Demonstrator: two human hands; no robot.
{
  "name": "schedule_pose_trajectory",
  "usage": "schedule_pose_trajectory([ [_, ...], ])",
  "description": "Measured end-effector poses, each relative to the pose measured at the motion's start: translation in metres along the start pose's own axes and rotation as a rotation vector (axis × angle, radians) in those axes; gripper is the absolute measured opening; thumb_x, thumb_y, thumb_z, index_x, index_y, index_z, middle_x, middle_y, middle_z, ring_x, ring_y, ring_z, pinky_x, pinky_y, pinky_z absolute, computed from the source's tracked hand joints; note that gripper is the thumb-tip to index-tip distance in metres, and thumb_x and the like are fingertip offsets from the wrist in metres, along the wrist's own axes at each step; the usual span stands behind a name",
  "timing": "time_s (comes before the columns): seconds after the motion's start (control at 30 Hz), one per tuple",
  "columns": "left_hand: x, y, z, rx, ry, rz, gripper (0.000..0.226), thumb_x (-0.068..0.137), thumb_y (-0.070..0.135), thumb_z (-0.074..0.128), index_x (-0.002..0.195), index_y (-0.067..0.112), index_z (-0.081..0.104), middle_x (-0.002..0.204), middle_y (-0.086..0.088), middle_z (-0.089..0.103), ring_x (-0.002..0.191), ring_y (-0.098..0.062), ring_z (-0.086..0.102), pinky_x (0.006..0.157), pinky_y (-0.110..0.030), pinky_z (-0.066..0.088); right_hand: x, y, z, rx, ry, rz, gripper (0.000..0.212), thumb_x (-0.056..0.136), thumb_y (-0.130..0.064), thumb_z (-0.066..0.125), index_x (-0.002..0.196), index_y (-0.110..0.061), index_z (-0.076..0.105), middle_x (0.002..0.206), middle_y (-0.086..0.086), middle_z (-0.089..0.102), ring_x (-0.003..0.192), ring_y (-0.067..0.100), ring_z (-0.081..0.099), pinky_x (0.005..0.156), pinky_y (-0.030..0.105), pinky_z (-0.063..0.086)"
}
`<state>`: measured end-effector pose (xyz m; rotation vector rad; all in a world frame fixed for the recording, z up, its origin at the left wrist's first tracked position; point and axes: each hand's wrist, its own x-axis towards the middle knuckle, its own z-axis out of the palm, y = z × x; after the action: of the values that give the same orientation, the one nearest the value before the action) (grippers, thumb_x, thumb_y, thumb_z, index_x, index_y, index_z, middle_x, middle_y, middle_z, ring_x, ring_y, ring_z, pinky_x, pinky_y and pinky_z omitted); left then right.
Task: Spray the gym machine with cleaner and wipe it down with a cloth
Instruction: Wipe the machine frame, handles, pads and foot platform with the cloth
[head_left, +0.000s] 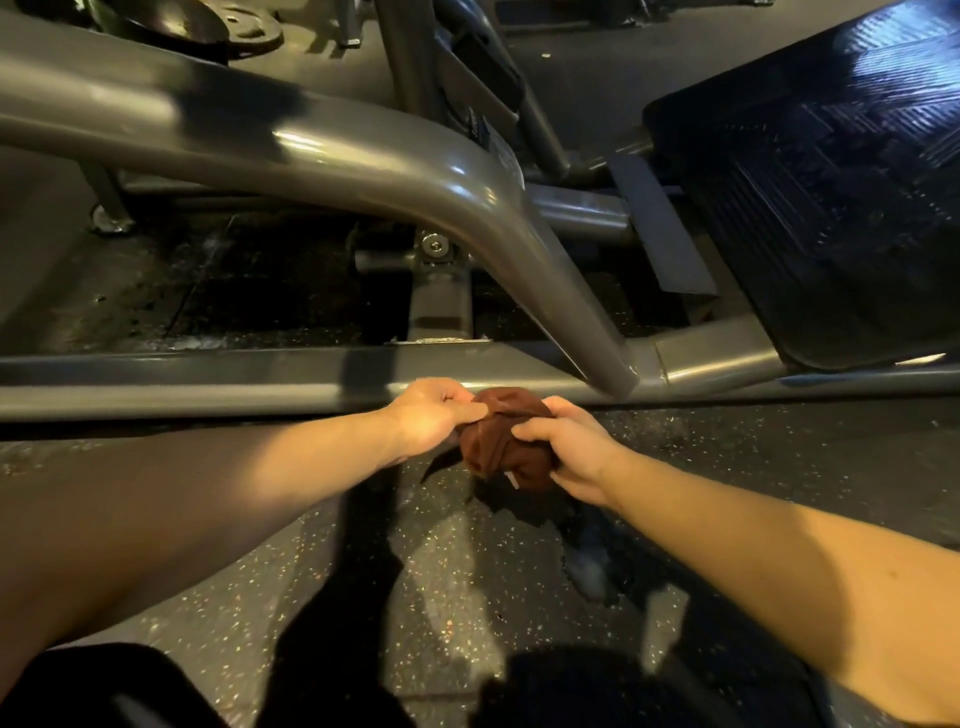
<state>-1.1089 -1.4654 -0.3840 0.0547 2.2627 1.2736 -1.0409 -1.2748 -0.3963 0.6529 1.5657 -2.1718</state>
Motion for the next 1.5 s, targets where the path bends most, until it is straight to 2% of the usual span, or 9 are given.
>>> schedule_pose_trajectory([
  [0.13, 0.022, -0.010, -0.007, 0.032, 0.103, -0.042, 0.009, 0.095, 0.018, 0.071, 0.086, 0.017, 0.072, 0.086, -0.001, 0.070, 0.083, -0.017, 0.064, 0.085, -0.033, 0.055, 0.020, -0.013, 0.013, -0.120, 0.112, -0.136, 0.046, 0.094, -0.008, 0.073, 0.137, -0.015, 0.061, 0.114, 0.005, 0.075, 0.105, 0.019, 0.073, 0.101, 0.040, 0.056],
  [0.23, 0.039, -0.022, -0.016, 0.202, 0.127, -0.036, 0.008, 0.094, 0.015, 0.072, 0.100, 0.019, 0.069, 0.101, -0.002, 0.068, 0.099, -0.023, 0.065, 0.094, -0.033, 0.053, 0.032, -0.021, 0.022, -0.545, 0.270, -0.441, 0.050, 0.096, -0.014, 0.070, 0.145, -0.020, 0.057, 0.126, -0.007, 0.067, 0.118, 0.011, 0.062, 0.111, 0.030, 0.044],
  [0.33, 0.046, -0.028, -0.030, 0.634, 0.138, 0.009, 0.038, 0.093, 0.027, 0.070, 0.129, 0.018, 0.062, 0.127, -0.006, 0.058, 0.120, -0.028, 0.055, 0.106, -0.041, 0.048, 0.057, -0.015, 0.023, -1.149, 0.404, -0.747, 0.057, 0.098, -0.011, 0.065, 0.152, -0.019, 0.048, 0.150, 0.003, 0.054, 0.142, 0.020, 0.046, 0.123, 0.036, 0.032],
  [0.47, 0.053, -0.047, -0.045, 0.886, 0.155, -0.061, 0.065, 0.093, 0.043, 0.067, 0.149, 0.018, 0.044, 0.154, -0.008, 0.038, 0.144, -0.035, 0.030, 0.117, -0.050, 0.035, 0.092, 0.012, 0.023, -1.688, 0.180, -0.425, 0.070, 0.106, -0.030, 0.050, 0.165, -0.019, 0.014, 0.173, 0.013, 0.002, 0.159, 0.033, -0.005, 0.128, 0.056, 0.007],
  [0.67, 0.060, -0.072, -0.077, 0.912, 0.266, -0.058, 0.072, 0.099, 0.054, 0.058, 0.156, 0.016, 0.035, 0.162, -0.013, 0.031, 0.149, -0.039, 0.025, 0.118, -0.057, 0.029, 0.118, 0.011, 0.046, -1.845, -0.033, -0.539, 0.060, 0.110, -0.037, 0.035, 0.165, -0.031, 0.010, 0.173, 0.004, -0.007, 0.158, 0.032, -0.015, 0.125, 0.062, -0.002],
  [0.93, 0.059, -0.082, -0.095, 0.887, 0.307, -0.006, 0.059, 0.098, 0.048, 0.062, 0.146, 0.019, 0.045, 0.150, -0.013, 0.039, 0.139, -0.039, 0.032, 0.105, -0.061, 0.043, 0.119, 0.017, 0.034, -1.482, 0.591, -0.191, 0.062, 0.109, -0.047, 0.028, 0.165, -0.031, 0.007, 0.171, 0.018, -0.008, 0.157, 0.043, -0.006, 0.126, 0.061, 0.001],
  [1.13, 0.059, -0.080, -0.098, 0.921, 0.342, -0.012, 0.066, 0.094, 0.054, 0.065, 0.148, 0.022, 0.046, 0.150, -0.009, 0.042, 0.136, -0.035, 0.037, 0.103, -0.055, 0.044, 0.118, 0.043, 0.094, -1.803, 0.144, -0.594, 0.055, 0.108, -0.044, 0.039, 0.160, -0.029, 0.026, 0.170, 0.019, 0.010, 0.157, 0.043, 0.002, 0.125, 0.063, 0.003],
  [1.27, 0.056, -0.093, -0.122, 0.948, 0.358, -0.004, 0.074, 0.089, 0.063, 0.067, 0.146, 0.020, 0.049, 0.141, -0.012, 0.049, 0.129, -0.035, 0.045, 0.101, -0.050, 0.045, 0.126, 0.015, 0.062, -1.932, 0.190, -0.649, 0.056, 0.105, -0.049, 0.043, 0.158, -0.035, 0.032, 0.159, 0.014, 0.036, 0.149, 0.039, 0.029, 0.126, 0.059, 0.012],
  [1.5, 0.054, -0.111, -0.157, 1.009, 0.326, -0.013, 0.078, 0.091, 0.069, 0.057, 0.151, 0.021, 0.045, 0.150, -0.013, 0.043, 0.139, -0.037, 0.036, 0.110, -0.051, 0.038, 0.128, 0.016, 0.044, -1.862, 0.357, -0.368, 0.070, 0.102, -0.064, 0.032, 0.163, -0.032, 0.021, 0.169, 0.023, 0.005, 0.153, 0.053, 0.001, 0.122, 0.067, 0.006],
])
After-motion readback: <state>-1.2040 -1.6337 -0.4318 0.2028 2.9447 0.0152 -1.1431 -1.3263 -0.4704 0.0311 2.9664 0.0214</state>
